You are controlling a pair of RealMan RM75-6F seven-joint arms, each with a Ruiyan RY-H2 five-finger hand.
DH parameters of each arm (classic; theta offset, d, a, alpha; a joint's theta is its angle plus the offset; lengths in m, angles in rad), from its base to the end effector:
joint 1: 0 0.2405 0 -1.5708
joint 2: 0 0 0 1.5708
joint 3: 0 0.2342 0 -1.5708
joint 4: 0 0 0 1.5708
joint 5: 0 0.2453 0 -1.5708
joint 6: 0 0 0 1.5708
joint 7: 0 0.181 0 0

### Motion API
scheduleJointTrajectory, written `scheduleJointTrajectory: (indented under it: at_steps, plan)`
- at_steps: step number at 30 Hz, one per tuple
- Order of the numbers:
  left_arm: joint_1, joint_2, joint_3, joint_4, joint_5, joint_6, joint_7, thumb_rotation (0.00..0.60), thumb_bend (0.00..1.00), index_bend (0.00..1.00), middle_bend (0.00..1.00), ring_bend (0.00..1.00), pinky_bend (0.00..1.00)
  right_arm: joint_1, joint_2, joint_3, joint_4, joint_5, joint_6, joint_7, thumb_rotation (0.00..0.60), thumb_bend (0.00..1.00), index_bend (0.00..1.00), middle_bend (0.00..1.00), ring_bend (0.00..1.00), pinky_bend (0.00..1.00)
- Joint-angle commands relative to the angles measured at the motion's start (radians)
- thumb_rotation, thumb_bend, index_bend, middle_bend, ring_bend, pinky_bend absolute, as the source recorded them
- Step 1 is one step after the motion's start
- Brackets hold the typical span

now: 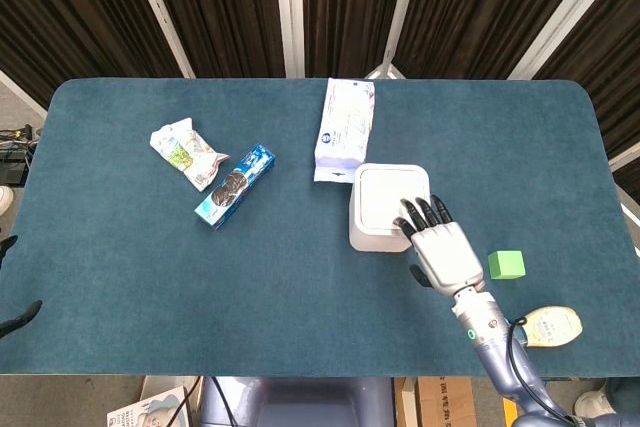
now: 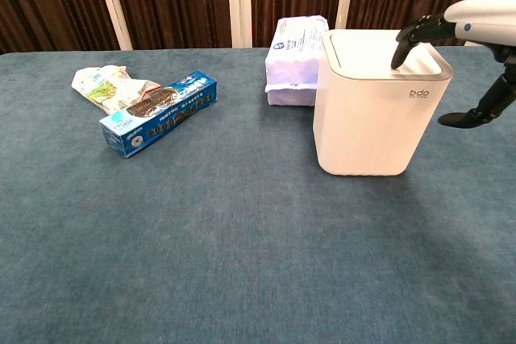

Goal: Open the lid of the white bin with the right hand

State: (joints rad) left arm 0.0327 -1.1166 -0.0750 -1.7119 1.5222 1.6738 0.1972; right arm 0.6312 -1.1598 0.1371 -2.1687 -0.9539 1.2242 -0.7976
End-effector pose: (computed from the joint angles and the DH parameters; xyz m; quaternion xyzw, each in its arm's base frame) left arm -0.2887 0.1869 0.1430 -0.5506 -0.3274 -0.3831 0.6655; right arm -0.0923 -0.2901 0.0344 0.7443 -0.3361 0.3186 0.4813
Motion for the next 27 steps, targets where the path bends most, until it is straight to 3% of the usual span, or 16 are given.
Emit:
scheduleJointTrajectory:
  at_steps: [1,15,17,21,27]
  plan:
    - [0.0,0.0,0.0,0.0,0.0,0.0,0.0,0.6,0.07,0.16,0.07,0.0,0.0,0.002,-0.004,-0.002,0.004,0.002,0.002,0.001,0.6,0.29,0.26,0.08,0.04,0.0]
    - [0.0,-0.001,0.001,0.0,0.003,0.001,0.001,0.6,0.07,0.16,0.07,0.0,0.0,0.005,-0.012,-0.018,0.022,0.011,0.021,-0.001,0.6,0.29,0.36,0.08,0.04,0.0]
    - [0.0,-0.002,0.001,0.0,0.003,0.002,0.001,0.6,0.07,0.16,0.07,0.0,0.0,0.004,-0.008,-0.017,0.017,0.004,0.027,0.003,0.6,0.29,0.32,0.07,0.04,0.0]
    - [0.001,-0.002,0.0,0.0,0.002,0.003,0.001,0.6,0.07,0.16,0.07,0.0,0.0,-0.012,0.008,-0.002,-0.006,-0.031,0.059,0.043,0.6,0.29,0.11,0.04,0.04,0.0]
    - [0.002,-0.001,-0.001,0.0,0.002,0.005,-0.002,0.6,0.07,0.16,0.07,0.0,0.0,-0.095,0.063,0.023,-0.029,-0.18,0.161,0.221,0.6,0.29,0.02,0.02,0.03,0.0]
